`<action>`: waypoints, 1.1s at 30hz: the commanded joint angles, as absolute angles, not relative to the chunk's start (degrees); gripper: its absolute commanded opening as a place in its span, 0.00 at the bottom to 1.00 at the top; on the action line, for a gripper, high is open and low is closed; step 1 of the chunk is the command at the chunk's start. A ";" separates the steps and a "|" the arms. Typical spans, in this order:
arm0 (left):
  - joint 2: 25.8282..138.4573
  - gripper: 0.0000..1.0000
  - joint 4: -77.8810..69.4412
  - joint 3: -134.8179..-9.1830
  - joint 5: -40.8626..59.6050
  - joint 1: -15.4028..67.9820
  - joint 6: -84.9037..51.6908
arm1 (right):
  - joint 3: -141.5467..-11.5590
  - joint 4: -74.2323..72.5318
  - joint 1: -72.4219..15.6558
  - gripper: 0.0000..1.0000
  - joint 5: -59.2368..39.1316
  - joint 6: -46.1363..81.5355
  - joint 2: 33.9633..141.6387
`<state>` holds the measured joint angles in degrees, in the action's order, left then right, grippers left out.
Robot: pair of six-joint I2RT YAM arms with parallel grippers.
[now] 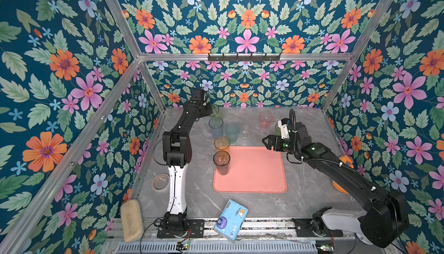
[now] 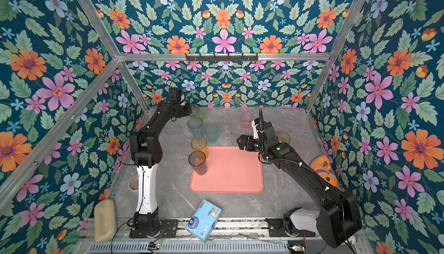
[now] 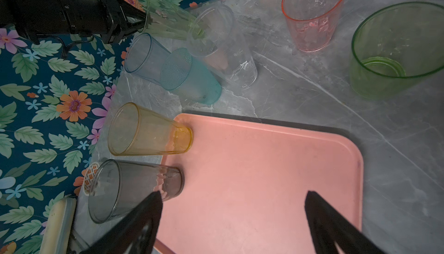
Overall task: Place the glasses into the tray
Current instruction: 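Lower the left gripper and grasp the green glass rim, then lift the light green glass and carry it toward the pink tray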
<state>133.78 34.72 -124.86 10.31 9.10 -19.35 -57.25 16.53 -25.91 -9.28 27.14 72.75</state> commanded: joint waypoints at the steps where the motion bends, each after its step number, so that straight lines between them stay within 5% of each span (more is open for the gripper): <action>1: 132.48 0.09 33.14 -125.07 9.32 8.89 -18.72 | -57.57 15.87 -25.84 0.94 -9.40 27.60 72.75; 15: 121.51 0.02 42.89 -122.50 0.37 6.82 -18.83 | -57.92 15.91 -25.66 0.94 -9.76 27.43 72.21; 33: 90.71 0.00 59.04 -97.18 -6.82 5.71 -15.22 | -57.35 14.16 -25.64 0.94 -10.98 27.91 72.11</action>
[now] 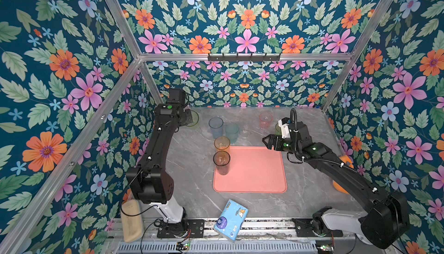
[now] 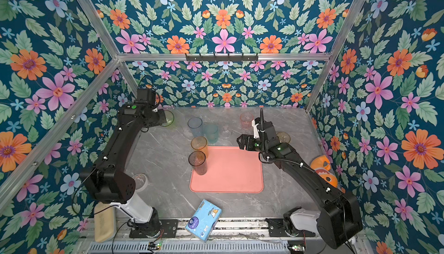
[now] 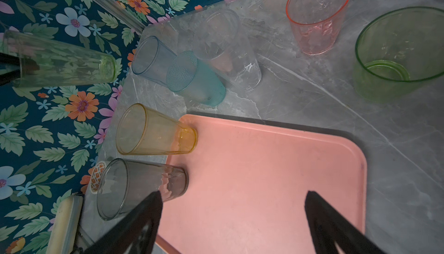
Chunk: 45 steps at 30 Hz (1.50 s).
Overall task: Place the glasses into the tray
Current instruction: 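Lift the light green glass and carry it toward the pink tray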
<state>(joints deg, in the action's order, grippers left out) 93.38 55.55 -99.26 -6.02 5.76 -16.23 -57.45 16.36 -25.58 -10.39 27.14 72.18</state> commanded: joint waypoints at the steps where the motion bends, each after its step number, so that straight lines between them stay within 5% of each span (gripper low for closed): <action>1: 89.43 0.00 60.27 -96.12 -6.45 5.80 -15.01 | -57.39 14.06 -25.58 0.94 -11.05 27.95 72.26; 8: 81.39 0.00 67.20 -88.17 -6.19 7.34 -14.65 | -57.57 13.10 -25.58 0.94 -11.90 28.58 73.17; 19: 72.30 0.00 70.50 -76.03 -7.18 21.10 -22.53 | -58.36 12.40 -25.63 0.94 -12.83 29.35 74.86; 45: 65.12 0.00 69.46 -64.18 -0.19 25.96 -22.77 | -60.21 11.80 -25.63 0.93 -14.43 30.52 78.66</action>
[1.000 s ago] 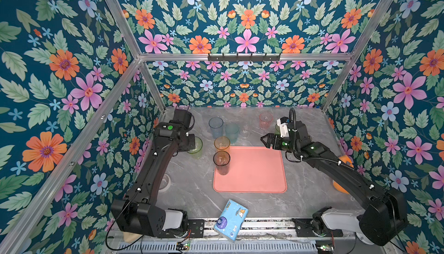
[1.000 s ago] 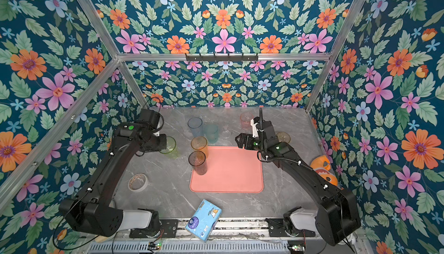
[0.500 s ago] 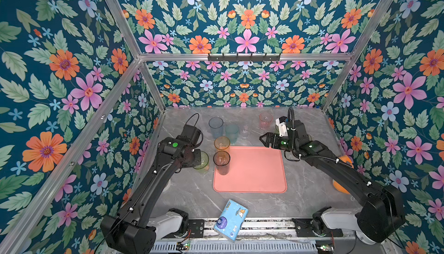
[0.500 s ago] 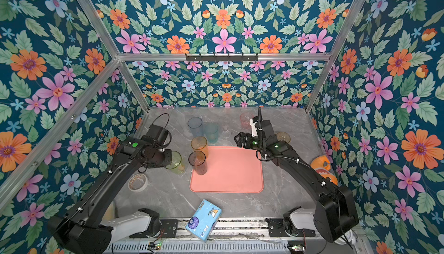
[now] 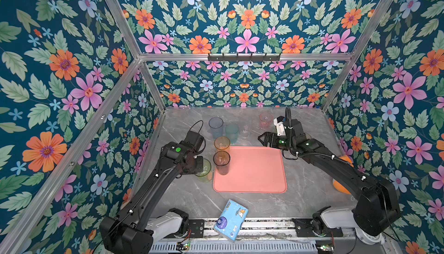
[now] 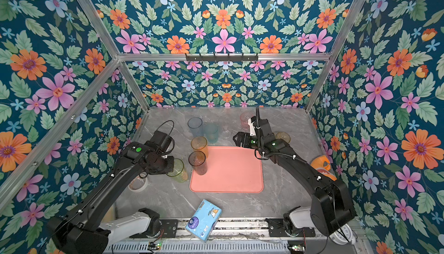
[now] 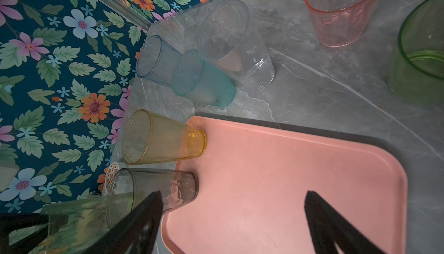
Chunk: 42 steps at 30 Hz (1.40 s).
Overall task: Place the glasses into the tray
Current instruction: 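Lift the light green glass and carry it toward the pink tray, then lower the light green glass onto the tray beside the dark grey glass and open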
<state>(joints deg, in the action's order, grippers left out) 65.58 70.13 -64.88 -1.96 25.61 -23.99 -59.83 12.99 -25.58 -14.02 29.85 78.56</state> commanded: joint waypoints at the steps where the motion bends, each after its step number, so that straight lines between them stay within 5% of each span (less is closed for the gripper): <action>1: 64.84 0.00 68.79 -63.82 0.01 26.29 -22.07 | -60.13 11.84 -25.66 0.93 -14.26 30.50 78.52; 42: 66.87 0.00 57.13 -58.18 -1.30 41.20 -26.36 | -59.41 10.63 -25.64 0.93 -15.39 31.33 79.95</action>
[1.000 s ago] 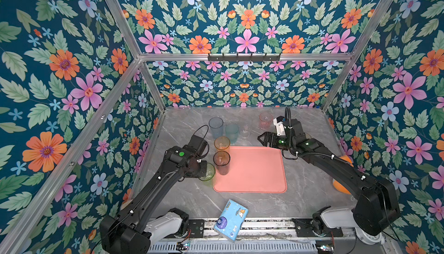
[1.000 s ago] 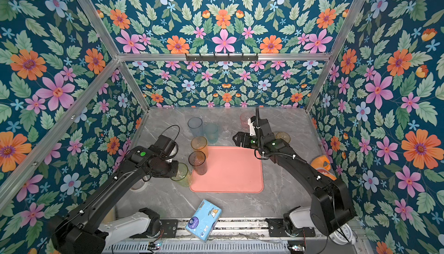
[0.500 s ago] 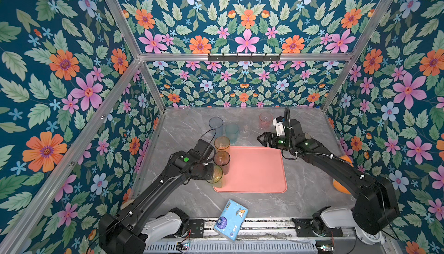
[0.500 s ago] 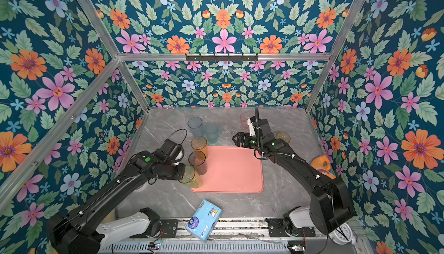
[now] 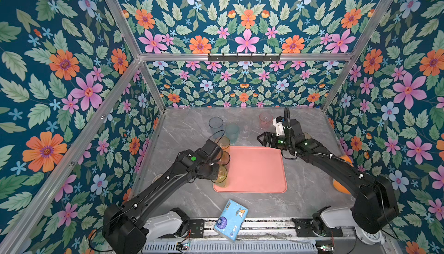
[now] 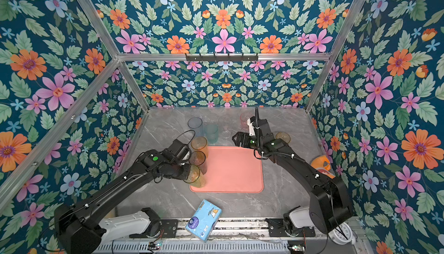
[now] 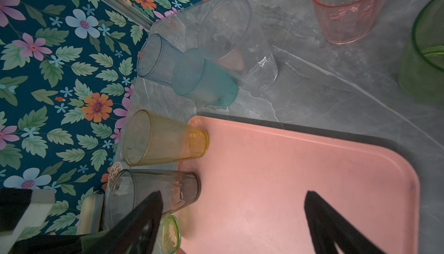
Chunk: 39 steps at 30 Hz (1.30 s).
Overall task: Place the glasses into the tray
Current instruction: 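Lower the light green glass onto the tray beside the dark grey glass and open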
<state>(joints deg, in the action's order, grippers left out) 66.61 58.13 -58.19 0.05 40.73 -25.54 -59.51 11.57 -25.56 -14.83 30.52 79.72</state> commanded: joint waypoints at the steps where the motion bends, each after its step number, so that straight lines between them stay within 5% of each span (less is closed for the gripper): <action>1: 67.05 0.00 57.15 -58.02 -1.47 41.52 -26.44 | -59.39 10.63 -25.66 0.93 -15.42 31.38 79.99; 28: 71.22 0.00 57.48 -57.57 -4.29 43.64 -25.49 | -57.92 10.50 -25.66 0.93 -15.31 31.99 79.54; 39: 72.43 0.20 57.82 -58.17 -4.58 43.95 -25.14 | -57.53 10.81 -25.58 0.93 -14.68 31.84 79.22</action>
<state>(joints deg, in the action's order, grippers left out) 72.40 57.08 -57.89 -3.99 43.90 -25.43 -57.56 11.14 -25.56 -14.85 31.53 79.55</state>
